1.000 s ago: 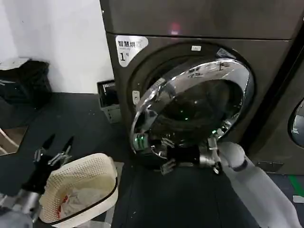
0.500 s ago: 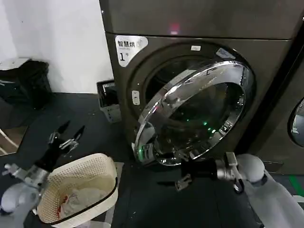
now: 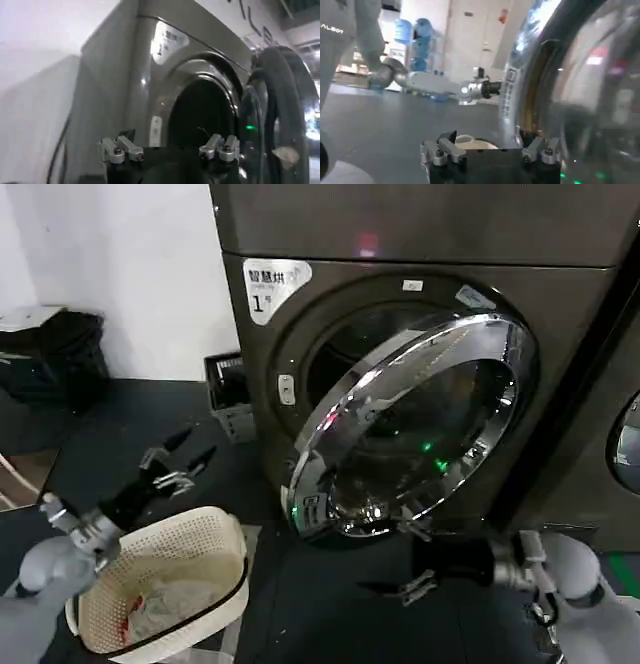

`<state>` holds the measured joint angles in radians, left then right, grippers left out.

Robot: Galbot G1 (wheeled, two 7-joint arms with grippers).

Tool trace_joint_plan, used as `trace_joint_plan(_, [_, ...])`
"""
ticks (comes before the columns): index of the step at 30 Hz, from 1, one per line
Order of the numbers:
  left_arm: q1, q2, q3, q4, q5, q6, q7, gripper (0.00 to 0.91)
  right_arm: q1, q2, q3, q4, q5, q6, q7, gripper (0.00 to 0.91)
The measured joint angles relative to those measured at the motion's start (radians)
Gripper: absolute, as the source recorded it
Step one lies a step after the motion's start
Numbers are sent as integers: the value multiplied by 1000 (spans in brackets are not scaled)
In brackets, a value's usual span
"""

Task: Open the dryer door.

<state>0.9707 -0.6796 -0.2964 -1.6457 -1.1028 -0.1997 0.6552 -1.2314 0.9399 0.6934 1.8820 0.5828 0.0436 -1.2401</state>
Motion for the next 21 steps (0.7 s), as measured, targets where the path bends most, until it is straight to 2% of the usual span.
trace_joint_plan(14, [-328, -69, 361, 111, 12, 2, 0, 907, -158, 90, 415, -16, 16, 16, 12, 907])
trace_joint_plan(21, [-451, -108, 494, 155, -2, 7, 46, 907, -201, 107, 584, -40, 11, 17, 50, 907])
